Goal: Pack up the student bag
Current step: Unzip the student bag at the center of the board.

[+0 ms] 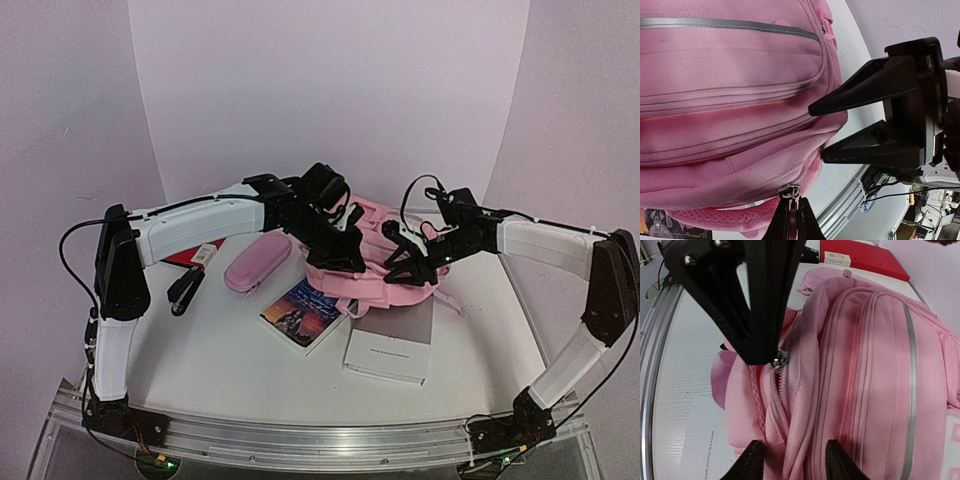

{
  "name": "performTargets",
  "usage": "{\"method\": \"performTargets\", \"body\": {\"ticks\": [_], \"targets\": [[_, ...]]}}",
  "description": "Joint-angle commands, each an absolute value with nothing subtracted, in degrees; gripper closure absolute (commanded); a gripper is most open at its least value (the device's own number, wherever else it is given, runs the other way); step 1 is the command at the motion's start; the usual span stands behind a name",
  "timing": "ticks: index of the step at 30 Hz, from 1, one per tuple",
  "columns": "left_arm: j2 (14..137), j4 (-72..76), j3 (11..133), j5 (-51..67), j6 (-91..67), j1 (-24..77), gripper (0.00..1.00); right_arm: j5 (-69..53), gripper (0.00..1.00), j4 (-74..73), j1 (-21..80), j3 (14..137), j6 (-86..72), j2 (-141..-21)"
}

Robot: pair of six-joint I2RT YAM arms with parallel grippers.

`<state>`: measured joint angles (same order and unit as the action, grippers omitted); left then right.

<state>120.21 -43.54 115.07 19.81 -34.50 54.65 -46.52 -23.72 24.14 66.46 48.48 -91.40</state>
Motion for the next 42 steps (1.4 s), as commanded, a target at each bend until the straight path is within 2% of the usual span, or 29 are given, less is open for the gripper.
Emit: {"method": "performTargets", "body": {"ticks": [1,4,5,15,24,26,29,30,34,38,42], "targets": [[117.93,-38.66,117.78,20.11,-34.06,54.16,1.00,-40.54,0.74,-20.95,24.44,67.85,47.70,-92.84],[116.44,-37.48,115.29,19.64,-35.15,53.23,1.00,-39.26,0.98,-21.06,24.41,67.85,48.51,-91.51],[115.78,-37.11,114.27,19.28,-35.56,52.67,1.00,-39.13,1.00,-21.09,24.42,67.85,48.60,-90.78],[104.46,-37.45,100.34,10.98,-35.30,45.99,1.00,-40.88,1.00,-24.05,18.04,66.86,51.23,-81.91],[102.26,-38.05,101.01,11.77,-34.25,45.70,1.00,-42.30,1.00,-32.22,3.78,72.00,60.88,-84.23],[103.08,-37.01,101.58,14.16,-34.66,45.94,1.00,-42.46,0.91,-34.09,3.33,72.90,62.19,-84.53],[107.09,-36.37,105.03,17.21,-34.30,47.55,1.00,-47.20,0.50,-37.04,3.75,74.03,61.91,-83.52],[108.29,-36.11,106.59,18.43,-34.28,48.22,1.00,-47.76,0.43,-37.21,5.00,74.04,60.69,-83.11],[113.39,-33.77,110.77,22.44,-35.37,50.09,1.00,-47.70,0.35,-37.10,11.36,73.85,56.05,-81.59],[115.18,-31.43,112.41,24.96,-36.70,51.00,1.00,-47.42,0.35,-35.18,17.22,72.64,51.30,-81.76],[114.62,-28.75,111.36,26.37,-38.15,51.07,1.00,-44.67,0.35,-26.35,22.20,69.27,43.89,-82.48]]}}
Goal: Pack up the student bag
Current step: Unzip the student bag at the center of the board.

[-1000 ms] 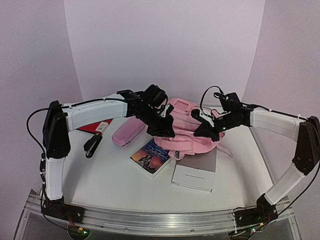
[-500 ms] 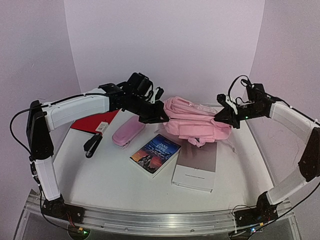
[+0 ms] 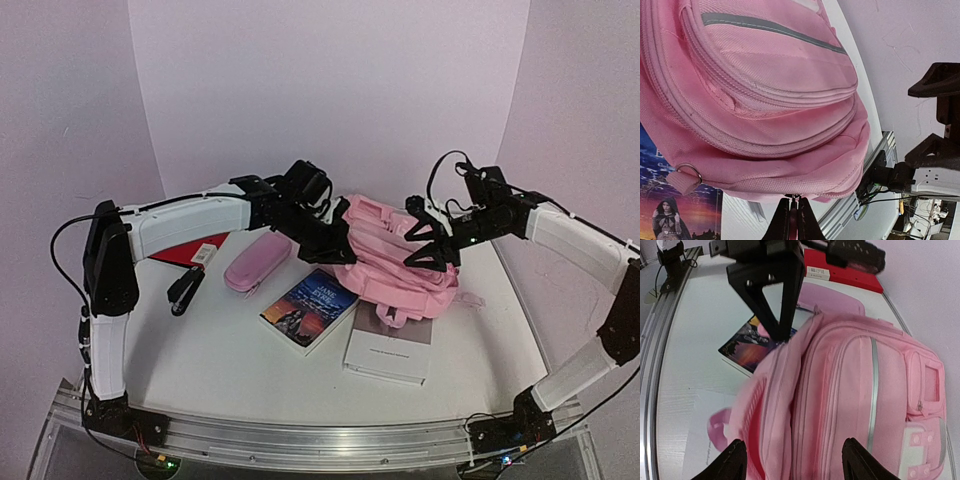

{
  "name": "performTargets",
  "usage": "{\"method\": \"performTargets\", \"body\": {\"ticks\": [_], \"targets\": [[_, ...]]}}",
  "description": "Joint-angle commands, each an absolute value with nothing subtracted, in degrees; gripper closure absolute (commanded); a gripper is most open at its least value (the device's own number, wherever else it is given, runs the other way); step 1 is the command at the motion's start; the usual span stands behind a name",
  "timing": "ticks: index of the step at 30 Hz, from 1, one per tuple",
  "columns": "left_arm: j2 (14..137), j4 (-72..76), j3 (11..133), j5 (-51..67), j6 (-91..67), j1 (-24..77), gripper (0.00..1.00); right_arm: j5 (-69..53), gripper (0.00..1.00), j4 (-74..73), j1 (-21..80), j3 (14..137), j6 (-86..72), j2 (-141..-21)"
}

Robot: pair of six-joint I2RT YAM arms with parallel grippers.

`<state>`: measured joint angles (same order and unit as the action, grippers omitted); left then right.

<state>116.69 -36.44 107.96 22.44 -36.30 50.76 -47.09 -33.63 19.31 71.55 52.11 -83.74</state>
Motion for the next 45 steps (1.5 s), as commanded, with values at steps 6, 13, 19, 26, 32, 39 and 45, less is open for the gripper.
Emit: {"method": "performTargets", "body": {"ticks": [6,13,19,26,32,39,45], "targets": [[113.43,-28.98,110.32,26.52,-38.48,51.33,1.00,-39.43,0.45,-20.31,25.65,69.71,41.45,-86.74],[112.62,-28.63,109.56,25.76,-38.76,51.33,1.00,-35.51,0.75,-20.43,27.11,70.39,43.90,-88.54],[110.78,-31.29,108.19,22.66,-37.43,51.30,1.00,-29.12,1.00,-21.73,27.00,71.24,44.07,-86.54],[103.36,-34.74,96.53,12.08,-35.81,48.17,1.00,-24.03,1.00,-22.24,23.90,72.15,43.69,-81.31],[101.11,-35.30,93.46,8.38,-33.74,45.18,1.00,-25.24,1.00,-23.32,19.47,73.61,44.10,-78.93],[102.78,-34.75,94.55,5.23,-31.99,43.90,1.00,-28.81,1.00,-24.33,15.30,74.75,46.60,-75.95],[105.95,-32.45,94.92,1.72,-32.24,42.25,1.00,-32.04,1.00,-24.31,12.38,76.63,46.17,-74.42]]}}
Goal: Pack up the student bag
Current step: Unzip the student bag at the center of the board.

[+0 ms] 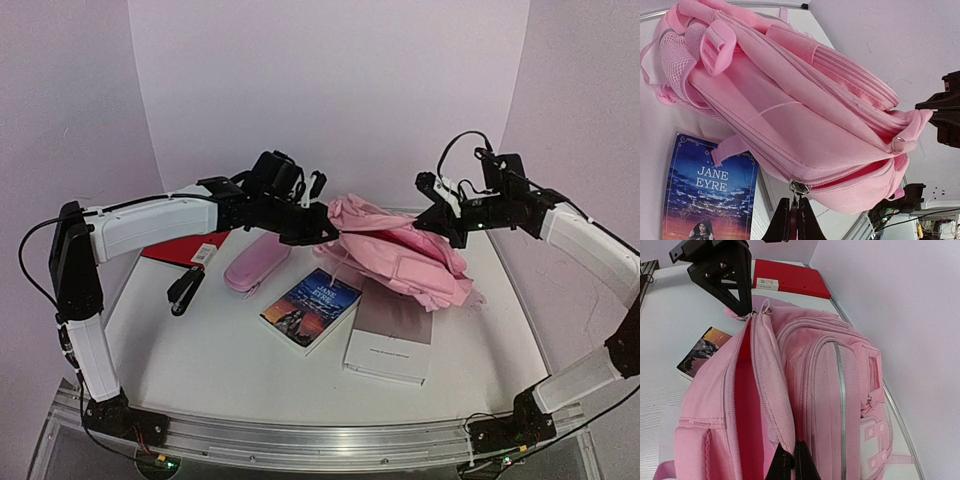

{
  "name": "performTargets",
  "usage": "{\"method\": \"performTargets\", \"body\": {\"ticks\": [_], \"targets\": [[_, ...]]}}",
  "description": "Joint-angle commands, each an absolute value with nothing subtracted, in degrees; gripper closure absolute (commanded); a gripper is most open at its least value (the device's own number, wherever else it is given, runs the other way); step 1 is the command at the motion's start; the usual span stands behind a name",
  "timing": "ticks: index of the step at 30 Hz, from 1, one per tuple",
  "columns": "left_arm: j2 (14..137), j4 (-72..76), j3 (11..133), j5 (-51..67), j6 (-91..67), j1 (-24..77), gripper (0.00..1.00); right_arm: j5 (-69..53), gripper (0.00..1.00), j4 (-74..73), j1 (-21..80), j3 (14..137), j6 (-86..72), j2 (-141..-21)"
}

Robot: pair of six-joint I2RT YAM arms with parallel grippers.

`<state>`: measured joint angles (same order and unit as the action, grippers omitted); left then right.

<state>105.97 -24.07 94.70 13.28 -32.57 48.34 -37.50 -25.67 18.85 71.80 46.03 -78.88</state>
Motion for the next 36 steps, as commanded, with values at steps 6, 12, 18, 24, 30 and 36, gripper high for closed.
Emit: {"method": "performTargets", "body": {"ticks": [6,12,18,24,30,36], "targets": [[109.11,-29.50,94.41,-1.98,-34.07,39.19,1.00,-34.43,1.00,-24.50,10.67,78.60,45.02,-73.33],[114.53,-28.31,98.31,-2.00,-34.44,36.14,1.00,-35.66,1.00,-25.79,10.34,79.94,43.85,-72.30],[123.95,-31.39,108.50,-0.31,-34.92,33.31,1.00,-39.89,1.00,-27.88,10.34,81.17,40.88,-71.31],[128.23,-34.12,114.82,1.28,-34.79,32.58,1.00,-44.05,1.00,-28.40,10.50,81.16,38.83,-71.88],[127.00,-36.66,115.15,5.26,-36.50,31.52,0.77,-42.98,1.00,-27.98,14.49,80.69,34.56,-77.69],[117.08,-37.45,106.33,6.27,-40.40,30.12,0.31,-39.55,1.00,-25.08,19.46,78.51,29.54,-84.21]]}}
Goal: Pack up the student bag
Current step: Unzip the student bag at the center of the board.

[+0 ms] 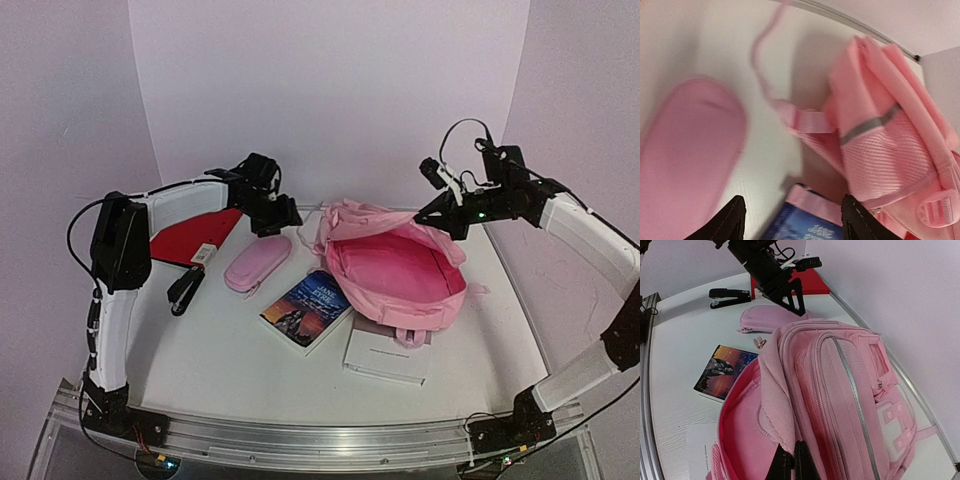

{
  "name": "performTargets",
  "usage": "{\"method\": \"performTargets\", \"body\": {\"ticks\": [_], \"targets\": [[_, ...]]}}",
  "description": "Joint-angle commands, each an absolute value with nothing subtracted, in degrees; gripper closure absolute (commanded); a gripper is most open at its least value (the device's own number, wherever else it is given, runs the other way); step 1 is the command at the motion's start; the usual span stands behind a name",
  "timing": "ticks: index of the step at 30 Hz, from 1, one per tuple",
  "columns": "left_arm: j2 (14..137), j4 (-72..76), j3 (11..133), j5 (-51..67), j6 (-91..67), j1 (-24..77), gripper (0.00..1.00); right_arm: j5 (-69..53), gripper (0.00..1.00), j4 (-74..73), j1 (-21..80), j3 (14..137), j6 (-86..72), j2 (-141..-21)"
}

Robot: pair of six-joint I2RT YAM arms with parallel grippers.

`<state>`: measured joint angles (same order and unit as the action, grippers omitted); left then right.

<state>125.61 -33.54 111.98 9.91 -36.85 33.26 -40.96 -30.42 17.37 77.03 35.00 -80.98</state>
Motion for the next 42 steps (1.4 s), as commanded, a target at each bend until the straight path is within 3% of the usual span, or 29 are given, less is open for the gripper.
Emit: {"method": "performTargets", "body": {"ticks": [1,4,7,13,21,30,35,42], "targets": [[114.65,-36.71,102.72,5.94,-41.37,29.54,0.29,-39.33,1.00,-24.88,19.77,78.45,28.65,-85.27],[106.32,-32.58,92.34,4.19,-45.29,27.58,0.26,-38.69,0.99,-24.11,20.46,77.53,26.55,-87.89],[99.14,-28.84,82.29,0.88,-49.42,25.73,0.25,-38.67,0.87,-23.52,21.74,75.62,26.03,-89.02],[88.27,-22.27,64.88,-3.87,-58.28,21.29,0.21,-38.60,0.38,-23.12,23.26,74.50,24.16,-90.58],[78.20,-8.40,46.88,-6.18,-66.05,12.91,0.23,-36.04,0.04,-23.11,23.29,77.57,21.51,-90.60],[80.22,4.73,39.36,1.82,-65.98,4.32,0.26,-28.34,0.02,-21.78,23.00,80.86,13.42,-90.45],[87.42,8.96,42.49,8.82,-62.60,0.43,0.32,-36.93,0.02,-21.71,19.57,81.76,11.36,-90.06],[98.17,14.81,48.10,14.98,-61.11,-1.87,0.45,-39.95,0.02,-22.04,18.05,83.87,7.76,-91.50]]}}
